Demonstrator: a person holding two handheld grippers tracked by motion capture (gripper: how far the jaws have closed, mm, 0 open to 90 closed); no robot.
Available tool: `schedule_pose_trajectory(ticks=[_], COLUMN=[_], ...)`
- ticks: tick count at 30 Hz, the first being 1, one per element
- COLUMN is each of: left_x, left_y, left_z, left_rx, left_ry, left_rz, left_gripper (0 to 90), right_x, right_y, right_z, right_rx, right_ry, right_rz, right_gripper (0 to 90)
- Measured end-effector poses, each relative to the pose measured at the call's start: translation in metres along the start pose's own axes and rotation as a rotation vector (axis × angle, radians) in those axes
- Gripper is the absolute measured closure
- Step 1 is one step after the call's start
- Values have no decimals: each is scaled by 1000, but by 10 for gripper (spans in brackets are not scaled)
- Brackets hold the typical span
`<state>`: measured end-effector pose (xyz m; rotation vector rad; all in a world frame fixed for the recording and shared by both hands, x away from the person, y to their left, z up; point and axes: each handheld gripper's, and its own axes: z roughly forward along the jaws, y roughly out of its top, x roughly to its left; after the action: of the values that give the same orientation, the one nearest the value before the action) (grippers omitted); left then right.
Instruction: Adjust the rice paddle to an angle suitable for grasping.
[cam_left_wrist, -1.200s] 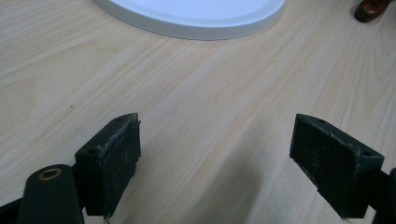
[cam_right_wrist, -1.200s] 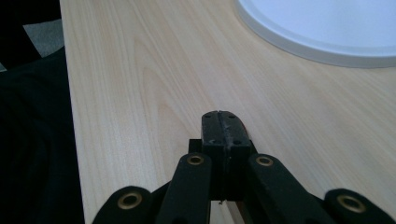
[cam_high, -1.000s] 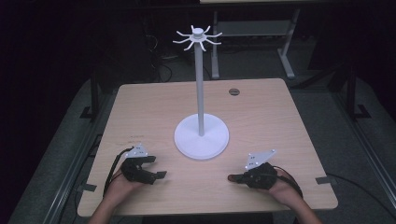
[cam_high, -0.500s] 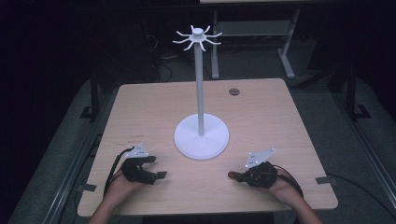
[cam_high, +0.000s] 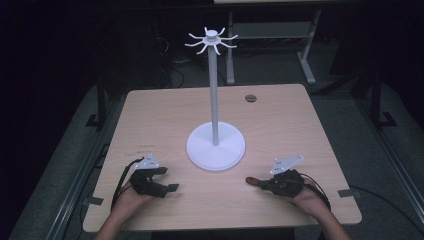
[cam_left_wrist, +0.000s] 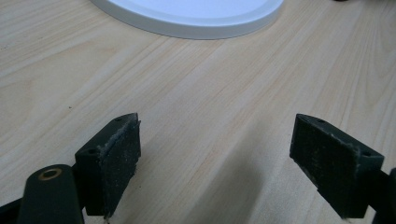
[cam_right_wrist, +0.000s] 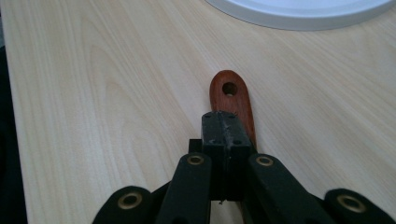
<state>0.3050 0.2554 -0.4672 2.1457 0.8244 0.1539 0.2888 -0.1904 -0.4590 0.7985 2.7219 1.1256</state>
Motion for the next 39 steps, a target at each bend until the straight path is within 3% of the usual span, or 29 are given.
schedule_pose_trajectory(ticks=[7,29,35,39], left_x=[0,0,0,0], left_y=[0,0,0,0], left_z=[0,0,0,0], left_rx=[-2,-1,-2,-2], left_ry=[0,-3,-4,-5], left_rz=[1,0,-3,-1], left_gripper=[156,157,157,157], right_x=[-2,-30,-32,-31], right_y=[-1,-12,-12,-8], right_z=[0,-15,-23,-31], right_rx=[23,39,5,-14], right_ry=[-34,-171,-154,-161], right_rz=[1,106,139,158], right_gripper=[897,897,895,825])
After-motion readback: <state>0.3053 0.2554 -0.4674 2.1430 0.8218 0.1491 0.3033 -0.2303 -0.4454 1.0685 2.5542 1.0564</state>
